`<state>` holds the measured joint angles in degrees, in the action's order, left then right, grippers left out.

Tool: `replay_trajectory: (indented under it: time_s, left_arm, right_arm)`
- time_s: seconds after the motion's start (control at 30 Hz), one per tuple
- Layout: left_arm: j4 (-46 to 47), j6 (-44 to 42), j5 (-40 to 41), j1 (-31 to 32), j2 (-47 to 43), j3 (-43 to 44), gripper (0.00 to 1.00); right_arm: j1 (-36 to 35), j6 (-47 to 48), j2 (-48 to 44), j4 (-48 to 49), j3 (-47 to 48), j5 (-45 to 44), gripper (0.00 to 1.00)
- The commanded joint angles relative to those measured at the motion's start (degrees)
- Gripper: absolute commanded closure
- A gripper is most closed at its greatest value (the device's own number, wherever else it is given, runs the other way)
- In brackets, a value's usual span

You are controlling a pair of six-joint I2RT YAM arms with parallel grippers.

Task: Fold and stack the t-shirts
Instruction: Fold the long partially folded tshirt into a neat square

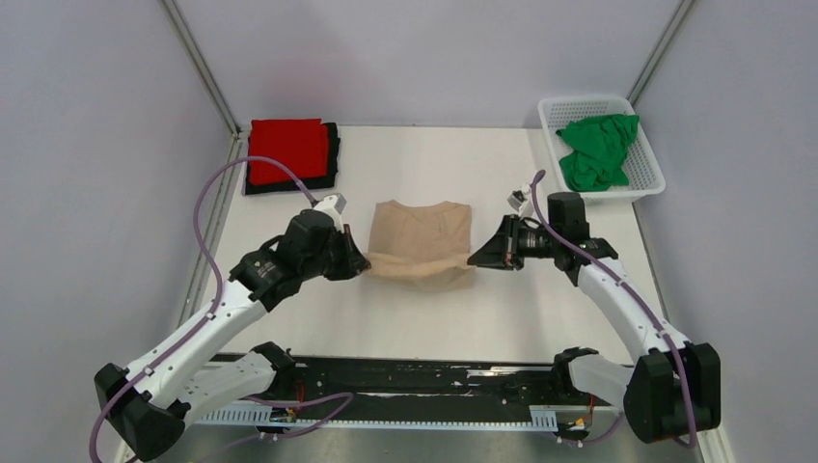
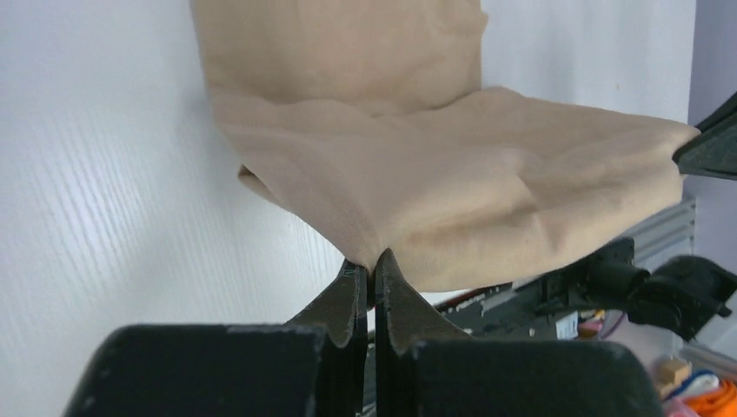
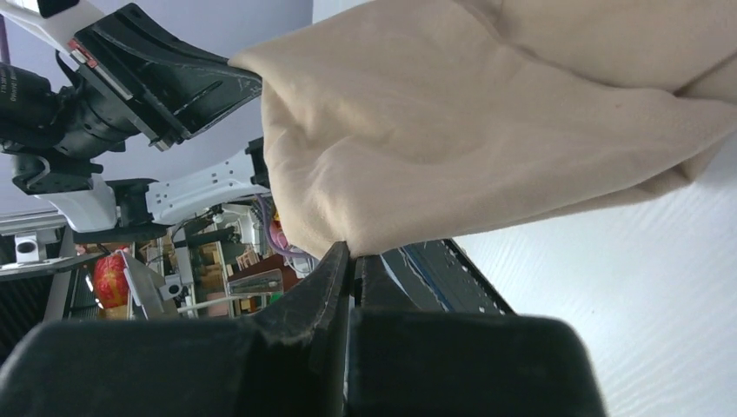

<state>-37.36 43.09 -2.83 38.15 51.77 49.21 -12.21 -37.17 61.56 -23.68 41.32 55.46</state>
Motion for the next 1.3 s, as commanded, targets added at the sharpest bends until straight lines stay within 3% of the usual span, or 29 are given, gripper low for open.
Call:
replay_trajectory:
  time_s: [0.0, 0.33, 0.5, 1.27]
  left_arm:
    - [3.53, -2.53, 9.58, -2.83, 2.52, 5.05, 1.0]
    - [17.39, -6.44, 2.08, -13.14, 14.33, 7.34, 1.0]
    - [18.91, -8.74, -1.36, -16.91, 23.19, 11.72, 1.0]
    - [22.85, -10.9, -9.69, -22.31, 56.43, 31.9, 1.0]
  right_arm:
    - [1.36, 0.95, 6.69, 8.47, 7.29, 5.85, 1.0]
    - [6.64, -0.23, 20.21, 12.69, 12.96, 8.1, 1.0]
    - [8.87, -0.83, 25.9, 16.04, 14.33, 7.47, 1.0]
    - [13.9, 1.71, 53.92, 17.45, 34.02, 3.71, 0.98]
